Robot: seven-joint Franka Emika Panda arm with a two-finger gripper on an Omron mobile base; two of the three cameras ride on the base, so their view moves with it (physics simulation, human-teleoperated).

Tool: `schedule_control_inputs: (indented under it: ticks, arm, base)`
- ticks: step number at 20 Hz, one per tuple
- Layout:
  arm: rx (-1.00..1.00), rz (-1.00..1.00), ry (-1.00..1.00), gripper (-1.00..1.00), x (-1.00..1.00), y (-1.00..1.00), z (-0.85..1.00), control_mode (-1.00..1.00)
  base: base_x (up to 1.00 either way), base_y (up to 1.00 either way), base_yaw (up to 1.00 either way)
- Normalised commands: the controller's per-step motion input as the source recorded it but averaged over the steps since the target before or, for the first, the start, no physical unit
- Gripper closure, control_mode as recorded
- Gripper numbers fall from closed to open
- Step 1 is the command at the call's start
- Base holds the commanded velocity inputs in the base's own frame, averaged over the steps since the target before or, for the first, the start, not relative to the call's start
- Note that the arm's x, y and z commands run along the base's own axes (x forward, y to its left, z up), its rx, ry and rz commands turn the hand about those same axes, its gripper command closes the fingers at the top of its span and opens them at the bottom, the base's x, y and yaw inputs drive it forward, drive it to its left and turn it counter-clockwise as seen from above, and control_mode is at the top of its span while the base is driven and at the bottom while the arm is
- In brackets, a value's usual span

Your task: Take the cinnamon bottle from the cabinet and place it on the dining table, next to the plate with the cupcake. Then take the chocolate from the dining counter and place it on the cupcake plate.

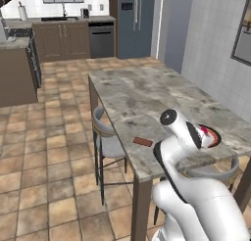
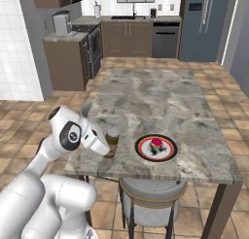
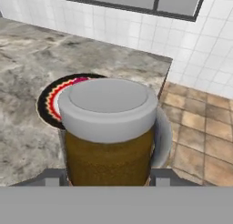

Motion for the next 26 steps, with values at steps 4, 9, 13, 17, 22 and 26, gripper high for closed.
schedule_control_inputs:
  ticks: [4,9,13,17,22,26]
  arm:
    - [0.0,-0.1,-0.15,1.0,0.59,-0.1,-0.21,-1.0]
    - [0.0,-0.1,-0.03,1.0,0.53,-0.17,-0.24,-1.0]
    - [0.0,-0.11,0.1,1.0,0.5,-0.16,-0.22,-1.0]
    - [0.0,-0.14,0.08,1.0,0.43,0.0,-0.22,-1.0]
    - [0.0,-0.13,0.03,1.0,0.37,0.0,-0.19,-1.0]
    - [0.0,-0.11,0.0,1.0,0.26,0.0,-0.05,-1.0]
  base:
    - [0.0,0.0,0.0]
    - [0.0,0.0,0.0]
    - [0.0,0.0,0.0]
    - [0.0,0.0,0.0]
    - [0.0,0.0,0.0]
    - [0.0,0.0,0.0]
